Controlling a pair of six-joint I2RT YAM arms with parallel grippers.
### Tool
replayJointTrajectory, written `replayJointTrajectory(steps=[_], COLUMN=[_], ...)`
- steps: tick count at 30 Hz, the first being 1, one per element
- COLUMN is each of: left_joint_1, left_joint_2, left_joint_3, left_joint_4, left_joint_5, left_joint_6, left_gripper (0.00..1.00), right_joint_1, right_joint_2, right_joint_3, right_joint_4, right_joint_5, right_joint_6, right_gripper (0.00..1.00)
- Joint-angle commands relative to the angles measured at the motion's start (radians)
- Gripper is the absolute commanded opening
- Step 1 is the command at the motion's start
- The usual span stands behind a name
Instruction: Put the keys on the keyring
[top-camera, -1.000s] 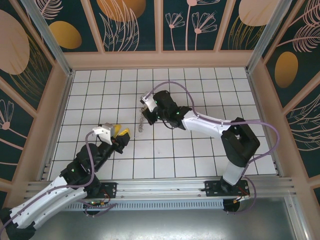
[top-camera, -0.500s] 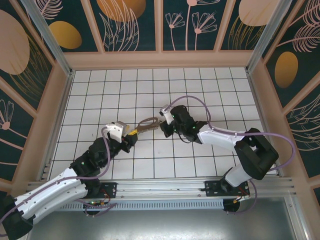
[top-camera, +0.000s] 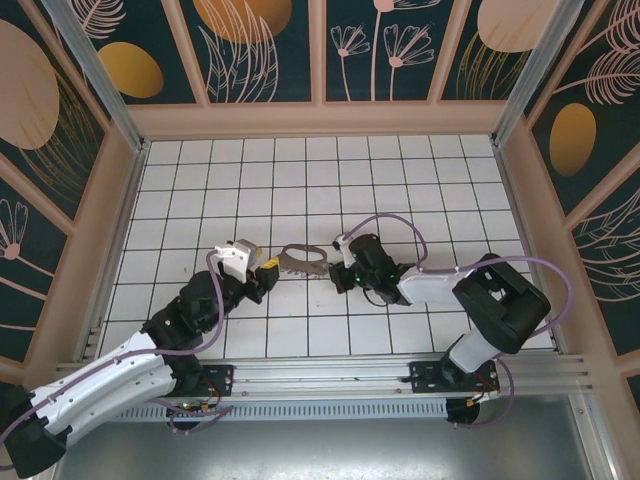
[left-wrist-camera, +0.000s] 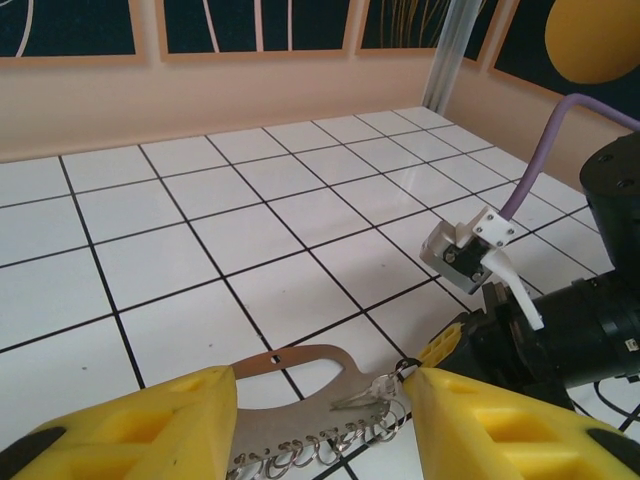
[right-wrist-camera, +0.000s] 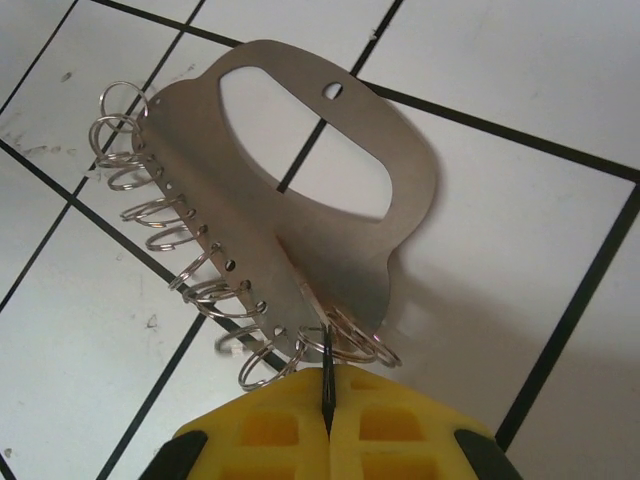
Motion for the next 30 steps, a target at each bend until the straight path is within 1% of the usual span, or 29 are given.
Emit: replayJointTrajectory(steps=[1,5,8,10,12,14,16,17,18,19,20,21,23,26,27,28,30], left_joint_1=[-0.002,-0.002,-0.002,-0.001,-0.002,-0.002,-0.001,-0.001,0.001,0.002,0.004,0.009,0.038,0.124,0.165,0.200,0.238], left_joint_2=[-0.003,0.000,0.013,0.022,0.026,0.029,0.044,0.052,0.065,0.078,0.085,0.090,0.086,0.070,0.071,0.077,0.112], left_joint_3=[0.027,0.010,0.012,0.019,0.026,0.022,0.013,0.010,0.011,0.011,0.008,0.003,0.002,-0.016,-0.026,-0.033,-0.031], left_joint_4=[0.021,0.043,0.044,0.039,0.036,0.042,0.050,0.048,0.042,0.038,0.041,0.047,0.054,0.097,0.116,0.132,0.142], left_joint_5=[0.001,0.010,0.019,0.022,0.022,0.013,-0.007,-0.017,-0.034,-0.048,-0.067,-0.093,-0.135,-0.161,-0.167,-0.178,-0.219], left_joint_6=[0.016,0.000,-0.009,-0.011,-0.009,-0.009,-0.008,-0.009,-0.018,-0.024,-0.030,-0.043,-0.073,-0.107,-0.119,-0.120,-0.113], left_gripper=[0.51,0.55,0.61,0.62,0.63,0.67,0.74,0.78,0.82,0.89,0.97,0.98,0.98,0.98,0.99,0.98,0.98], right_joint_1=[-0.006,-0.009,-0.009,-0.009,-0.009,-0.009,-0.009,-0.009,-0.010,-0.015,-0.023,-0.042,-0.111,-0.268,-0.337,-0.403,-0.511], right_joint_2=[-0.012,-0.050,-0.105,-0.164,-0.227,-0.301,-0.387,-0.427,-0.473,-0.520,-0.560,-0.601,-0.681,-0.775,-0.797,-0.813,-0.818], right_joint_3=[-0.023,-0.056,-0.068,-0.078,-0.085,-0.084,-0.077,-0.073,-0.072,-0.077,-0.085,-0.099,-0.138,-0.204,-0.227,-0.248,-0.281], right_joint_4=[0.070,0.076,0.057,0.042,0.019,-0.022,-0.081,-0.109,-0.137,-0.157,-0.167,-0.169,-0.143,-0.082,-0.052,-0.018,0.050], right_joint_5=[0.064,0.102,0.130,0.147,0.187,0.221,0.263,0.284,0.310,0.340,0.359,0.370,0.348,0.271,0.238,0.209,0.158], right_joint_6=[0.039,0.047,0.041,0.029,0.014,-0.007,-0.036,-0.052,-0.070,-0.086,-0.096,-0.103,-0.110,-0.106,-0.096,-0.087,-0.070], right_gripper=[0.05,0.16,0.25,0.35,0.41,0.48,0.62,0.71,0.97,0.99,0.99,0.99,0.99,0.99,0.99,0.99,0.99])
